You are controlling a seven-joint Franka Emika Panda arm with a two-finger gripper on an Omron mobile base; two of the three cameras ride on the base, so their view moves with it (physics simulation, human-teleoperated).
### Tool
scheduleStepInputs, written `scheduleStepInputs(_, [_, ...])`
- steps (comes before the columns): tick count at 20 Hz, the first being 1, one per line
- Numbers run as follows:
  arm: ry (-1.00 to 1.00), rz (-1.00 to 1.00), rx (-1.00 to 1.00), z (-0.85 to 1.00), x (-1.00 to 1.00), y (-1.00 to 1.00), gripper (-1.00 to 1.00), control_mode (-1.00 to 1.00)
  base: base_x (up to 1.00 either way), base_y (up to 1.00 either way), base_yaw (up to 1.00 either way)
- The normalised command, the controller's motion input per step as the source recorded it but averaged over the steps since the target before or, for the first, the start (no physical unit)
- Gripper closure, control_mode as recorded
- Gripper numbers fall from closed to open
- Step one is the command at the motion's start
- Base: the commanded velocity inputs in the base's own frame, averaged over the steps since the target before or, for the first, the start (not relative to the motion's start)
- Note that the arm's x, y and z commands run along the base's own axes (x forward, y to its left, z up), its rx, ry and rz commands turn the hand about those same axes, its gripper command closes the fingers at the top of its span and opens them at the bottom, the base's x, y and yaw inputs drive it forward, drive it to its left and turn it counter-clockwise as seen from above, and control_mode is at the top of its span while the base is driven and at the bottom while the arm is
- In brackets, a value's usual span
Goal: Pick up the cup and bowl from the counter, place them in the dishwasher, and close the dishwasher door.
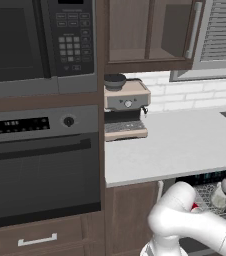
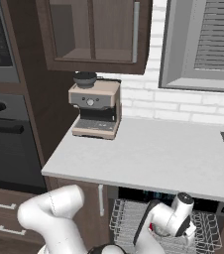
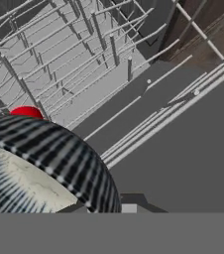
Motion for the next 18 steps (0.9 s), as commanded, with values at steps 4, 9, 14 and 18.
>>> scheduleStepInputs(4, [0.00,0.00,0.00,0.00,0.34,-0.11,1.00,-1.00,0.00,0.00,0.00])
scheduleStepInputs(9, [0.00,0.00,0.00,-0.01,0.22,-0.11,1.00,-1.00,0.00,0.00,0.00])
scheduleStepInputs(14, [0.00,0.00,0.00,-0.31,0.05,-0.12,1.00,-1.00,0.00,0.00,0.00])
scheduleStepInputs(18, [0.00,0.00,0.00,-0.46,0.01,-0.05,1.00,-1.00,0.00,0.00,0.00])
